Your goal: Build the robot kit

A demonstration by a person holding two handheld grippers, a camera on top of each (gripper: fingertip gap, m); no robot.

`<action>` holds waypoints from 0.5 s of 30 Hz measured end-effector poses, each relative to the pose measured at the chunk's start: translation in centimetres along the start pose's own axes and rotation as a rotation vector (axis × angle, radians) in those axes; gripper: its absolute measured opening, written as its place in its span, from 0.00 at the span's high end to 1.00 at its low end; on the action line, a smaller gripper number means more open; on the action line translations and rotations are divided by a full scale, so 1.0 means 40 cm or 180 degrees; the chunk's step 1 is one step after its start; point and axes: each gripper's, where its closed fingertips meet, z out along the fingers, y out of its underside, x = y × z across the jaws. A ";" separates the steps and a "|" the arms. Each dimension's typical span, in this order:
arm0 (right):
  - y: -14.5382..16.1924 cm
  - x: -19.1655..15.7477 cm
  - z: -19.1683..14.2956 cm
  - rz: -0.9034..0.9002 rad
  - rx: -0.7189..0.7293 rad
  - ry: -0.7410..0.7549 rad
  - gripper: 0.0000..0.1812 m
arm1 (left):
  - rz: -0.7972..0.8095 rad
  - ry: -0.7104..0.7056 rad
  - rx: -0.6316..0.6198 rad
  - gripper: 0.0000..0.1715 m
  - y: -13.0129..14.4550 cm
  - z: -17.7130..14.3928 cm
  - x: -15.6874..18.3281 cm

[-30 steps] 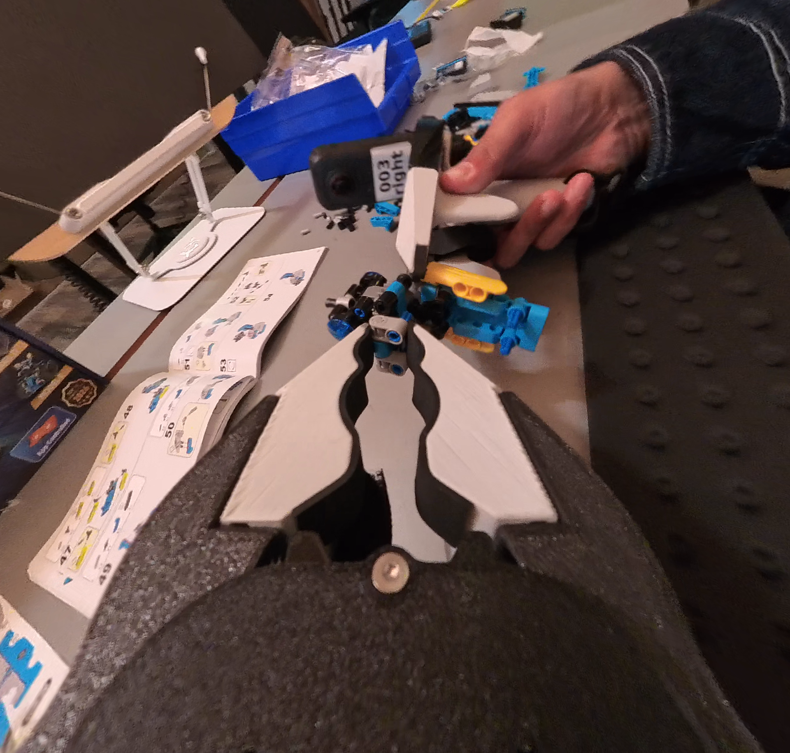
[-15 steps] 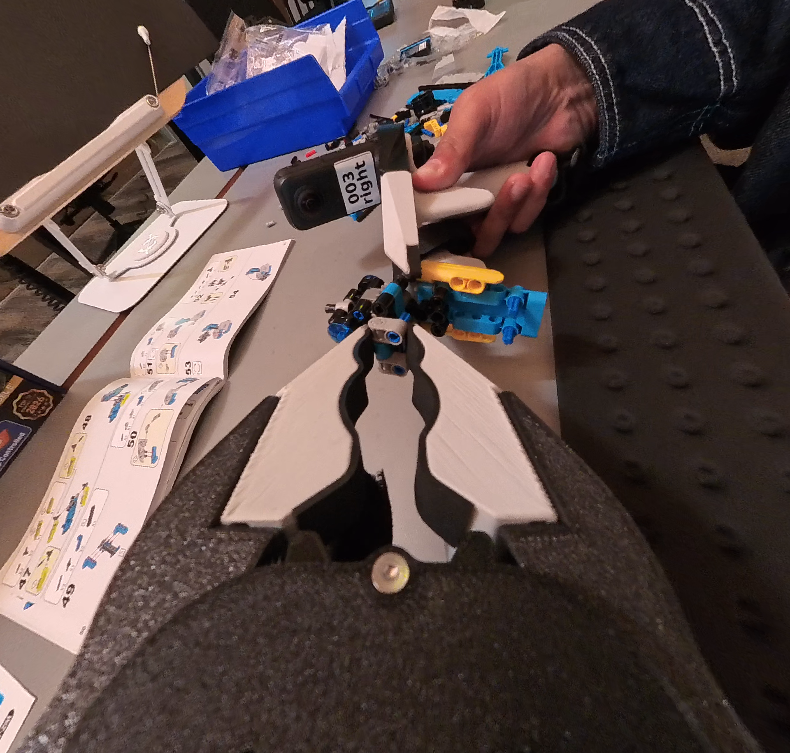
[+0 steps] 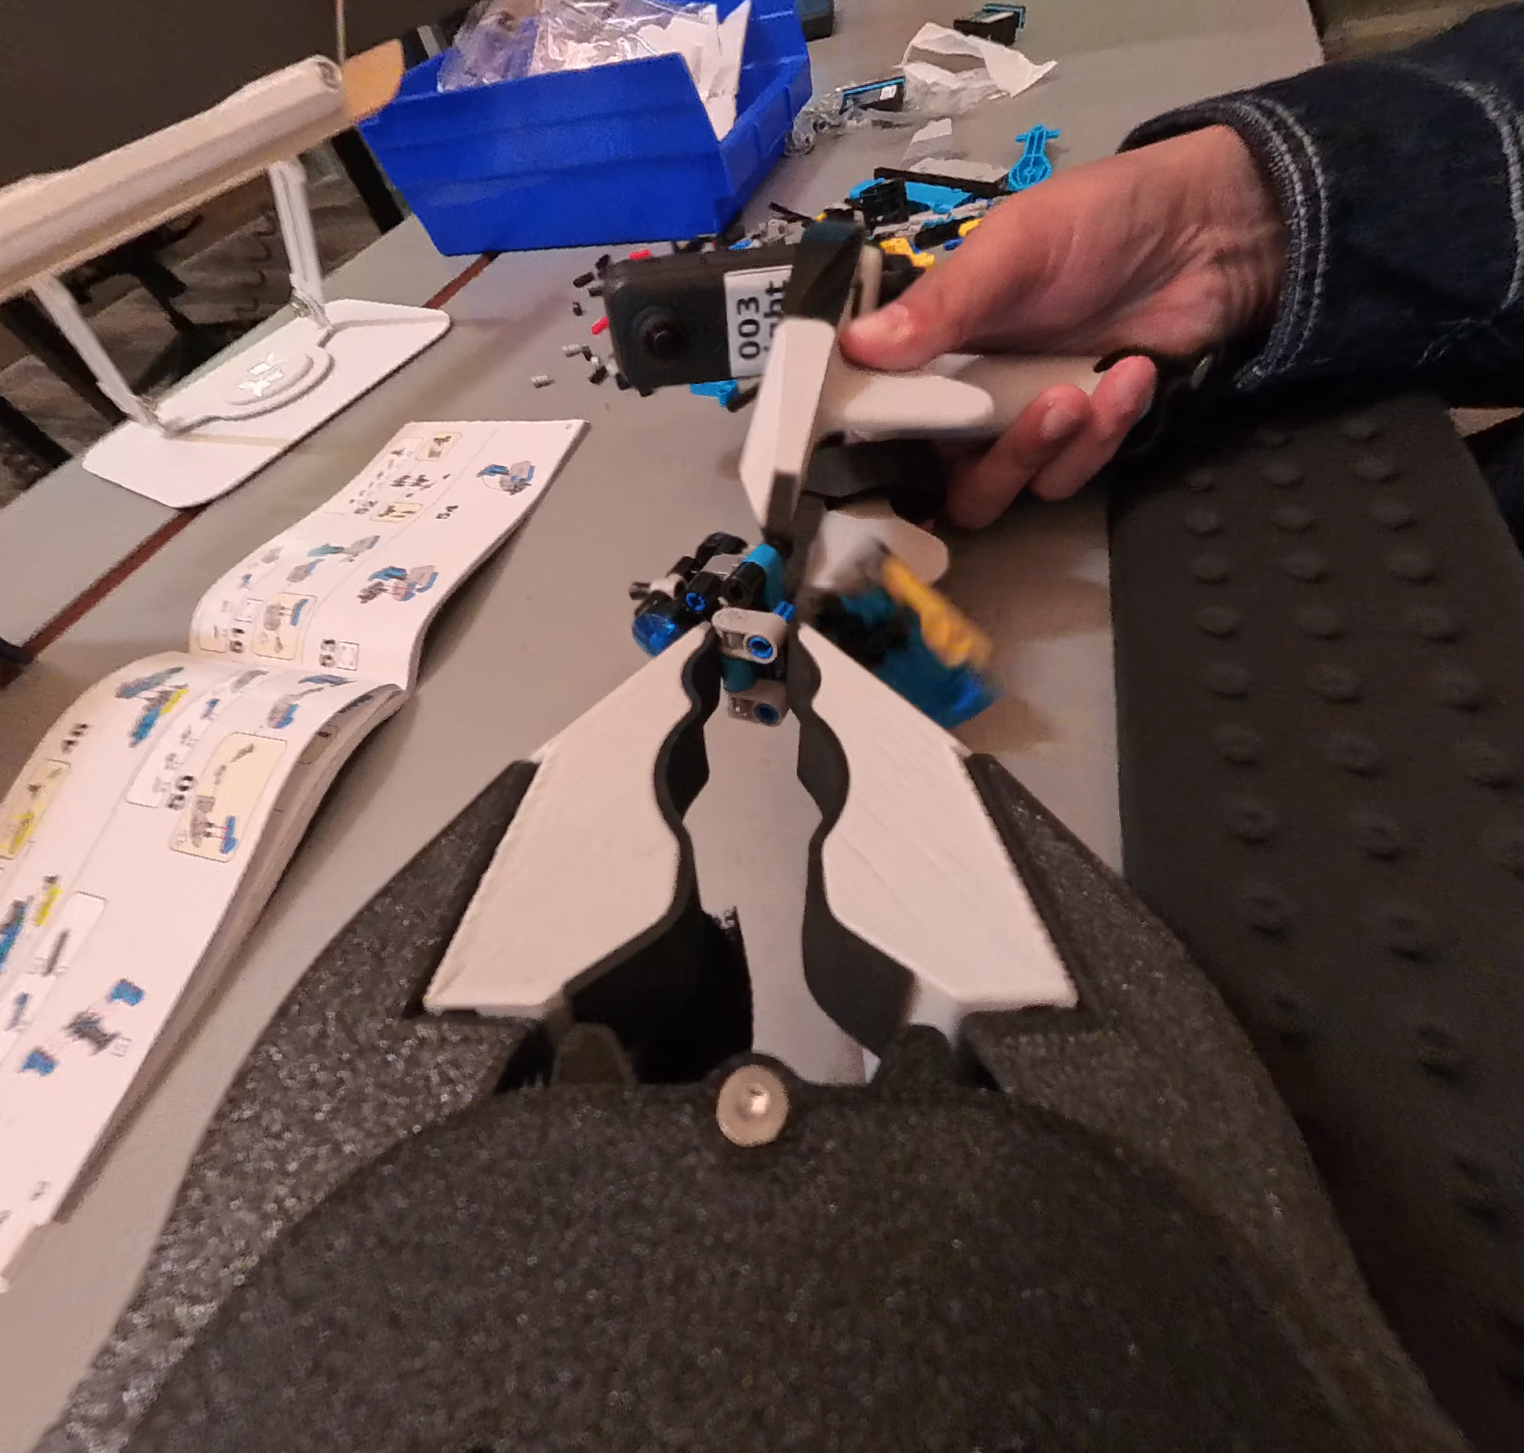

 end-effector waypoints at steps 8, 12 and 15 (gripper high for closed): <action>-0.031 0.036 -0.041 -0.0384 0.0183 0.0565 0.72 | 0.0200 -0.0179 -0.0257 0.91 0.039 0.013 -0.010; -0.037 0.061 -0.080 -0.1015 0.0085 0.1245 0.71 | 0.0195 -0.0331 -0.0337 0.91 0.052 0.008 -0.034; -0.005 0.072 -0.080 -0.2008 -0.0254 0.2169 0.72 | 0.0026 -0.0653 -0.0427 0.91 0.068 -0.014 -0.089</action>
